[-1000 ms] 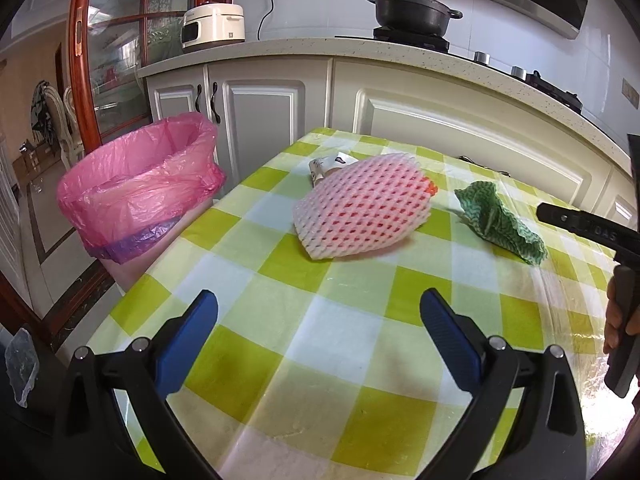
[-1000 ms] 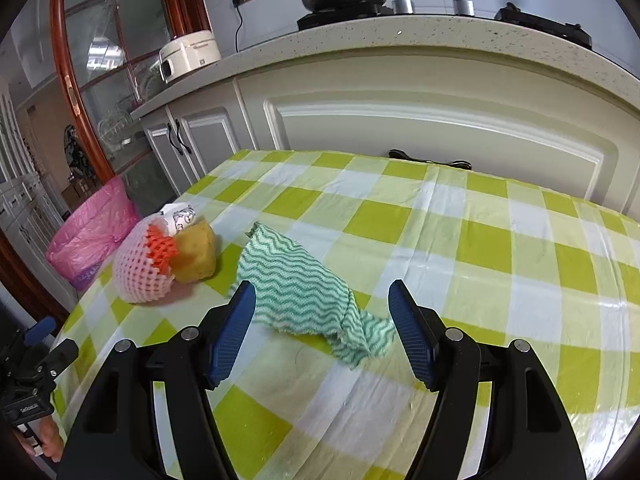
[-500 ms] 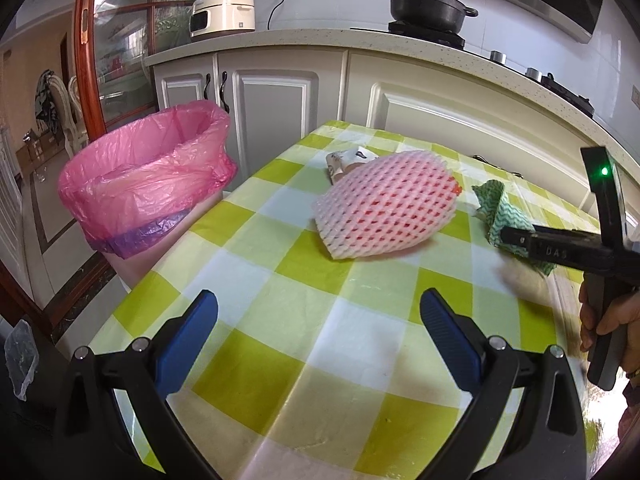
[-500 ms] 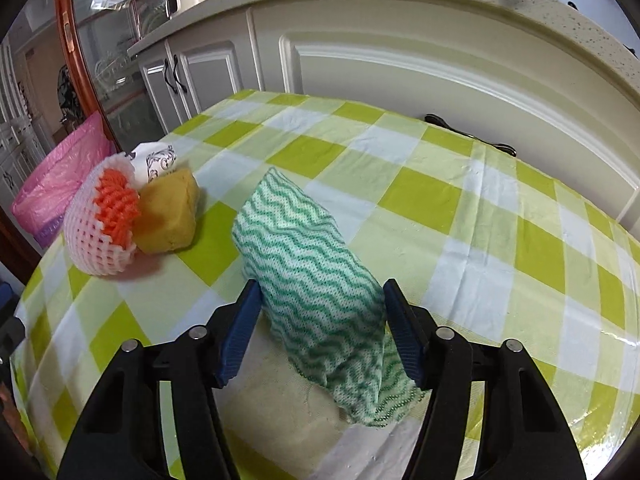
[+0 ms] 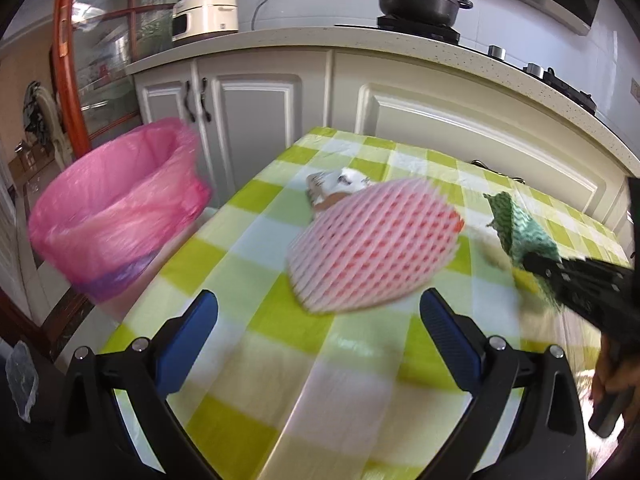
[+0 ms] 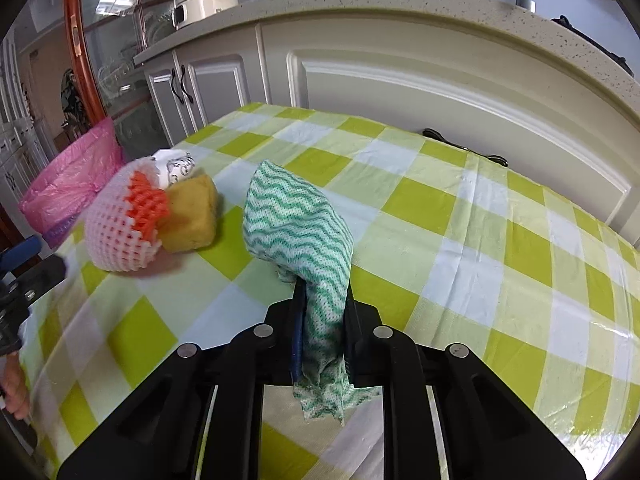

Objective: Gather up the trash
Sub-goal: 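Grasp the pink foam net with the left gripper while the right grasps the green zigzag cloth, then carry the foam net and green cloth over the pink bin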

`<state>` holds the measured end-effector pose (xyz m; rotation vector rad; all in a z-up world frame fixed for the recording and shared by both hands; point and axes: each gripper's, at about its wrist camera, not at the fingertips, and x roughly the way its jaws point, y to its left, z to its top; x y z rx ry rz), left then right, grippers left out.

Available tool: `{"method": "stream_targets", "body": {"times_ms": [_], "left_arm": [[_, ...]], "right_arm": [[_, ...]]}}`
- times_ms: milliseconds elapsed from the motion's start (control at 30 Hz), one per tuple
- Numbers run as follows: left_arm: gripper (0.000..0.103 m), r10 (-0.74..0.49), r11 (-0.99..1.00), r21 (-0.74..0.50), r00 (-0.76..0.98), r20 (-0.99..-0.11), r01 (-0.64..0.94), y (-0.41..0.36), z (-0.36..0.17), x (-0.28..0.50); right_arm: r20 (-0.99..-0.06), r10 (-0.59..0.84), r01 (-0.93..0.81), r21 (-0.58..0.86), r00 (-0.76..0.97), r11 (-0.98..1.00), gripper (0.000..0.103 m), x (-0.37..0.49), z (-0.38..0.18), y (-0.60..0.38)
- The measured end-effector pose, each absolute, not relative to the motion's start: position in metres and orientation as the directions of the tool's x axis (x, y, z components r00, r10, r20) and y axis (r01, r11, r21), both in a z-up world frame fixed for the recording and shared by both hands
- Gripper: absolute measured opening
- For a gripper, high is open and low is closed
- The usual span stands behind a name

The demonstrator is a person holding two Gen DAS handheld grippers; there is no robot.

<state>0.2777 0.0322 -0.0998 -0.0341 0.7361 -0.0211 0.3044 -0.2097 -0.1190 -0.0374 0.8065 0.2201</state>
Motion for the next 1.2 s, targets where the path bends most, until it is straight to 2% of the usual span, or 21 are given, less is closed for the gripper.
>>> {"method": "stream_targets", "body": {"times_ms": [533,600,633,700,800,967,1200], "left_arm": [[0.096,-0.082,0.996,-0.041,0.701,-0.708,0.076,-0.01,-0.122,0.332],[0.073,-0.083,0.996,-0.027,0.704,-0.706,0.09,-0.015,-0.125,0.333],[0.069,-0.083,0.995,-0.021,0.703,-0.707,0.096,-0.016,-0.125,0.333],[0.05,-0.087,0.994,-0.014,0.708,-0.7,0.108,-0.019,-0.126,0.331],[0.034,-0.095,0.993,-0.017,0.714,-0.693,0.116,-0.019,-0.125,0.327],[0.023,-0.104,0.992,-0.019,0.728,-0.678,0.125,-0.017,-0.121,0.317],[0.022,-0.111,0.992,-0.032,0.747,-0.655,0.119,-0.012,-0.109,0.294]], "right_arm": [[-0.687,0.235,-0.222,0.109,0.688,0.969,0.016,0.288,-0.106,-0.211],[-0.685,0.236,-0.222,0.111,0.689,0.969,0.016,0.288,-0.106,-0.211],[-0.685,0.238,-0.223,0.112,0.689,0.968,0.016,0.288,-0.106,-0.212],[-0.684,0.239,-0.223,0.113,0.689,0.968,0.016,0.288,-0.107,-0.213],[-0.687,0.241,-0.222,0.118,0.686,0.968,0.016,0.289,-0.109,-0.212],[-0.69,0.254,-0.232,0.127,0.677,0.964,0.016,0.287,-0.113,-0.206],[-0.683,0.273,-0.245,0.141,0.678,0.959,0.016,0.278,-0.111,-0.198]]}}
